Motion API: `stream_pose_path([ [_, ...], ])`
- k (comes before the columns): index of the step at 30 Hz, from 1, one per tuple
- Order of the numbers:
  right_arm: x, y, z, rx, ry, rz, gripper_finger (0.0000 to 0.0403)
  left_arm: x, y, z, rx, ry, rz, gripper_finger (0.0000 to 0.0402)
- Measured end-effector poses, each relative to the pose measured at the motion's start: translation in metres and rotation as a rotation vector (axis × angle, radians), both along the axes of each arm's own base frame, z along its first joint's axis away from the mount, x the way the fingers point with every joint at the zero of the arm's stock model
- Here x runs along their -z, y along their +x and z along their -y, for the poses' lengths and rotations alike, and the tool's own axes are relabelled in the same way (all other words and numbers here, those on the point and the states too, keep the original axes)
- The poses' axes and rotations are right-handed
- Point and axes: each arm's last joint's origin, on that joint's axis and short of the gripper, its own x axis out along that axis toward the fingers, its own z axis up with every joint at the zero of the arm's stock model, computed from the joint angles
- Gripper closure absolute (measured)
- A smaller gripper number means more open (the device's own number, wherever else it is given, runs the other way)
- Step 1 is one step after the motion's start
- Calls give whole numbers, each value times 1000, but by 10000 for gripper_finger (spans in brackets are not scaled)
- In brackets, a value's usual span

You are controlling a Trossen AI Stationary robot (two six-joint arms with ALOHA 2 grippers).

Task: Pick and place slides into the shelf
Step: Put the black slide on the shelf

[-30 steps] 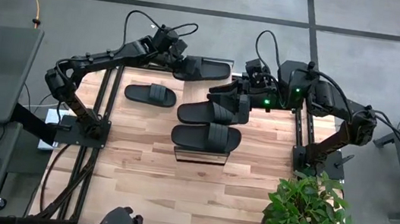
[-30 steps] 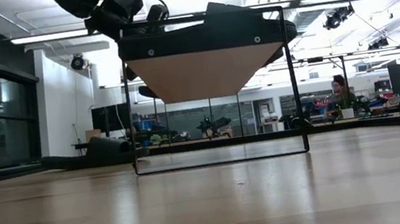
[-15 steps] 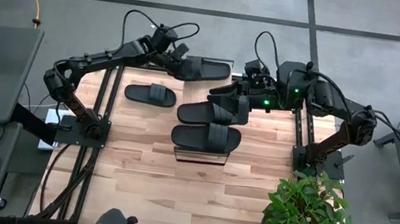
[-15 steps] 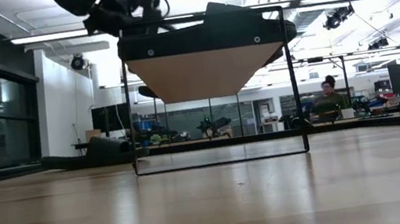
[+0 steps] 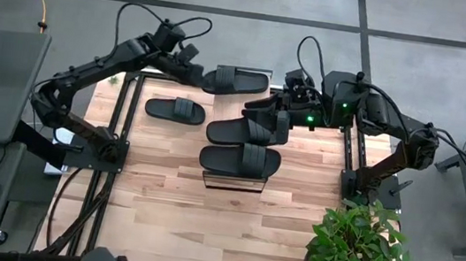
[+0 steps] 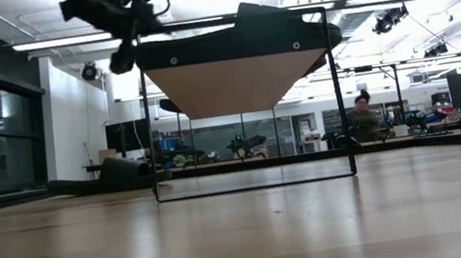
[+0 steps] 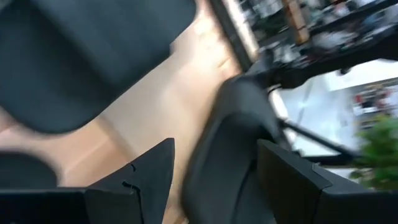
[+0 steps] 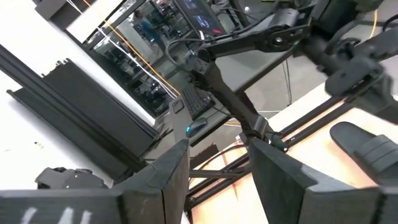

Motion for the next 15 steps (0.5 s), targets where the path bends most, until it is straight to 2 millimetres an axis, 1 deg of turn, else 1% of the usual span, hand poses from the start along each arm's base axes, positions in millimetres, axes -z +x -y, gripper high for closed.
stream_pose_path([
  [6,1,0,8,29,13,-15,244,10,-9,10,27,-28,-149,190],
  [12,1,0,12,47,21,-14,244,27,-13,11,8,-39,-225,190],
  [15,1,0,13,71,31,-14,244,37,-20,10,8,-71,-260,190],
])
